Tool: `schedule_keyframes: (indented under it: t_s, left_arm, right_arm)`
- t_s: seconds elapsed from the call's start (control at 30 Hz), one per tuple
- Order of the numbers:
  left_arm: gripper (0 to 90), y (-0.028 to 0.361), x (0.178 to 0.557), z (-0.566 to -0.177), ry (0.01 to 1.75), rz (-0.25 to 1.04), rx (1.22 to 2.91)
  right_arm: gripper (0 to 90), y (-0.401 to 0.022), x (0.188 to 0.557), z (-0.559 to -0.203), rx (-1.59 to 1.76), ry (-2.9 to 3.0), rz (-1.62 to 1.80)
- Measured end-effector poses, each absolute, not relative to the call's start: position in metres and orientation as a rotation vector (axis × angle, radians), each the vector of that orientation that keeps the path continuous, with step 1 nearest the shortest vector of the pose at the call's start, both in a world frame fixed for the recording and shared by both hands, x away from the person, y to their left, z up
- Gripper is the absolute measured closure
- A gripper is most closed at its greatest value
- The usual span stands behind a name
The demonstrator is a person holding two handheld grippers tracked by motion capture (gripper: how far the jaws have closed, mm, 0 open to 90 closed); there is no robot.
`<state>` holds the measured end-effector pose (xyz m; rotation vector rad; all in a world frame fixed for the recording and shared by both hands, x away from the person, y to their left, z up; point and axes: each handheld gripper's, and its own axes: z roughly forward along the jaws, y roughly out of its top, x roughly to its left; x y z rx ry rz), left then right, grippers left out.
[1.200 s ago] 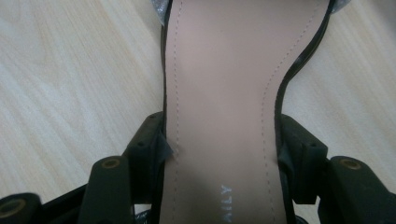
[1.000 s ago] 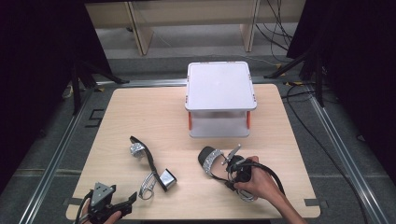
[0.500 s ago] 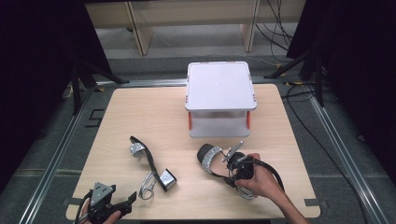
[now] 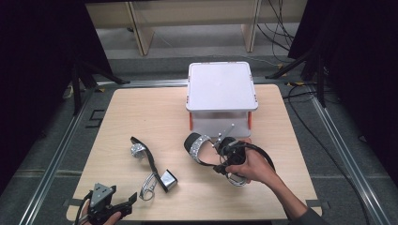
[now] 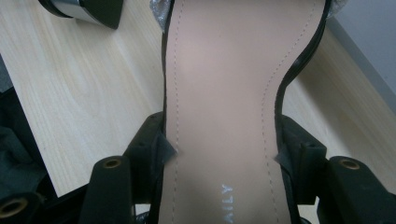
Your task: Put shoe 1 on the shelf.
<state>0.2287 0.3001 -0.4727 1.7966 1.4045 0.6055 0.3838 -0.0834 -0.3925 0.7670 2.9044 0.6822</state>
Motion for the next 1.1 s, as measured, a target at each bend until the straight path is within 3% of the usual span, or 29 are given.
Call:
schedule_keyframes:
  t_s: [0.2, 0.47, 0.83, 1.1]
  left_arm:
    - [16.2, 0.300, 0.229, -0.473, 1.407, 0.601, 1.809]
    - [16.2, 0.300, 0.229, -0.473, 1.411, 0.601, 1.813]
    - [16.2, 0.301, 0.229, -0.473, 1.413, 0.595, 1.792]
    - [16.2, 0.301, 0.229, -0.473, 1.412, 0.593, 1.784]
  right_arm:
    - [42.8, -0.078, 0.391, -0.387, 0.781, 2.918, 0.661]
    - [42.8, -0.062, 0.403, -0.339, 0.734, 2.955, 0.734]
    - [42.8, -0.026, 0.444, -0.276, 0.730, 2.980, 0.693]
    - [42.8, -0.012, 0.486, -0.248, 0.857, 2.901, 0.712]
